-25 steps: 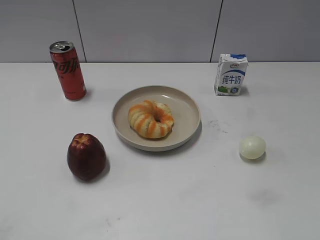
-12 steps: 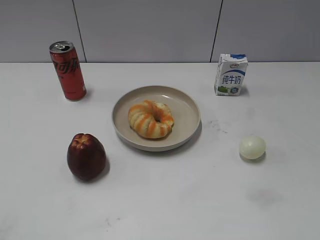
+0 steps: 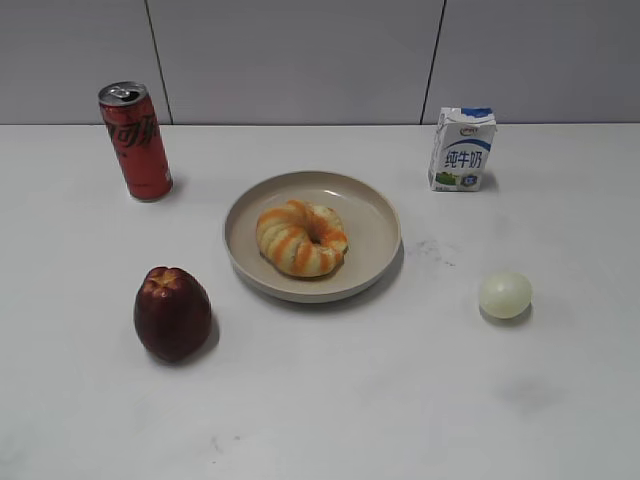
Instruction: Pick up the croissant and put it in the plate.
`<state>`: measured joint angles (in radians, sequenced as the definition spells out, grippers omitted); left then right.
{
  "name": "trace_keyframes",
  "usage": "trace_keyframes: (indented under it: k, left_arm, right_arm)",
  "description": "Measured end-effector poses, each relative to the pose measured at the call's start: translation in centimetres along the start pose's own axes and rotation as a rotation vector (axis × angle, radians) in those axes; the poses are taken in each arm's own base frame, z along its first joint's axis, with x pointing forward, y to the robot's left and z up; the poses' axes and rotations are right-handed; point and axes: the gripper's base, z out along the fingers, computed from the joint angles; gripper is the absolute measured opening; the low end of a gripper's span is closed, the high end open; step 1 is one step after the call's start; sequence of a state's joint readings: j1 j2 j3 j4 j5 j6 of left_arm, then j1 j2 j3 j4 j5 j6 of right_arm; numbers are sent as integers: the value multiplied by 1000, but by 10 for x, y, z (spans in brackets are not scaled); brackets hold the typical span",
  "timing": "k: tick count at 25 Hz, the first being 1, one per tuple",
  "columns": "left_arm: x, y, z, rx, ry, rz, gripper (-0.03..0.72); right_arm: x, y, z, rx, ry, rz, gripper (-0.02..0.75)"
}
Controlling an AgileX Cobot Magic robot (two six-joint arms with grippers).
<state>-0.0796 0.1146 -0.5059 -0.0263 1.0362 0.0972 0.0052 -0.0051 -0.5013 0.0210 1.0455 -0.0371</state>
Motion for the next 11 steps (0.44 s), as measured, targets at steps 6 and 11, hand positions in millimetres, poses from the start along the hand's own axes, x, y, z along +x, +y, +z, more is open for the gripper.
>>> trace_keyframes:
  k: [6,11]
  left_arm:
    - [9,-1,-15,-44,-111,-16,538]
    - [10,-1,-16,-44,-118,-17,501]
  right_arm:
    - [0,0,0,0,0,0,540]
    - [0,0,0,0,0,0,540]
